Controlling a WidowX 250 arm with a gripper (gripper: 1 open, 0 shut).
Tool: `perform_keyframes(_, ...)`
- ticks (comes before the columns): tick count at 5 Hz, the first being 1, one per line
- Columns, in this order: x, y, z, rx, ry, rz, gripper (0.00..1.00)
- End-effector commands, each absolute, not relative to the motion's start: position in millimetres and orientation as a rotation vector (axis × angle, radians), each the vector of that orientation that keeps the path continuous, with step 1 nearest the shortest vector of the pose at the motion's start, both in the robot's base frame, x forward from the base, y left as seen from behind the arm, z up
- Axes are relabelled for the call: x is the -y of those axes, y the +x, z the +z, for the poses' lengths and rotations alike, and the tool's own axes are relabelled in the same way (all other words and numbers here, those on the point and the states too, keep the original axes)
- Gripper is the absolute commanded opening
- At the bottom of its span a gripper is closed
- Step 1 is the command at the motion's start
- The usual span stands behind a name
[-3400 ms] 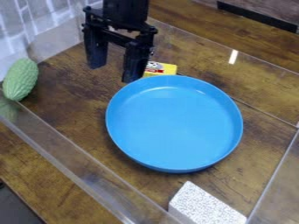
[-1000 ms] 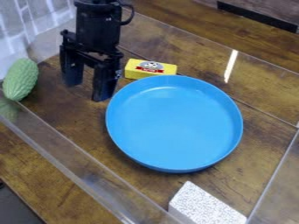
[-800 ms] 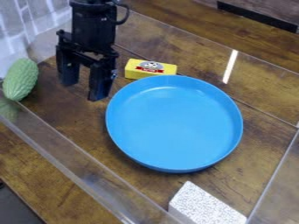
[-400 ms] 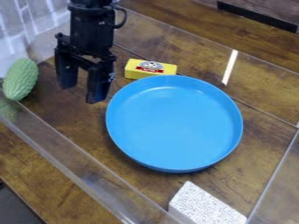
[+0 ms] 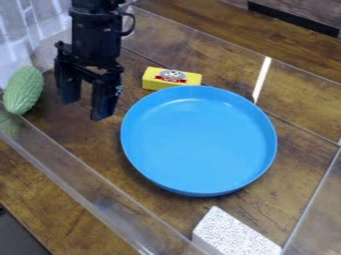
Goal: Put the green object in the blue tray
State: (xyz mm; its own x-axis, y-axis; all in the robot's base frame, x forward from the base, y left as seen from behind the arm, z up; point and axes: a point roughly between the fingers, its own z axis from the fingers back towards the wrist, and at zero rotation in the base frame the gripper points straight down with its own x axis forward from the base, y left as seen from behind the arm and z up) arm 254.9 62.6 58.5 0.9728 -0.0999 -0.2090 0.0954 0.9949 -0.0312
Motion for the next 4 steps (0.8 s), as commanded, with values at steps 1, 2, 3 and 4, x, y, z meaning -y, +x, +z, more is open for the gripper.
perform_keyframes(1, -69.3, 255.4, 64.2, -0.179, -0.016, -0.081, 1.00)
perform_keyframes(2, -70.5, 255.2, 63.2, -0.174, -0.018, -0.077, 1.00)
perform_keyframes(3, -71.9, 254.9, 62.4, -0.168, -0.021, -0.073, 1.00)
perform_keyframes(4, -73.5, 254.9, 61.7, -0.162, -0.022, -0.070, 1.00)
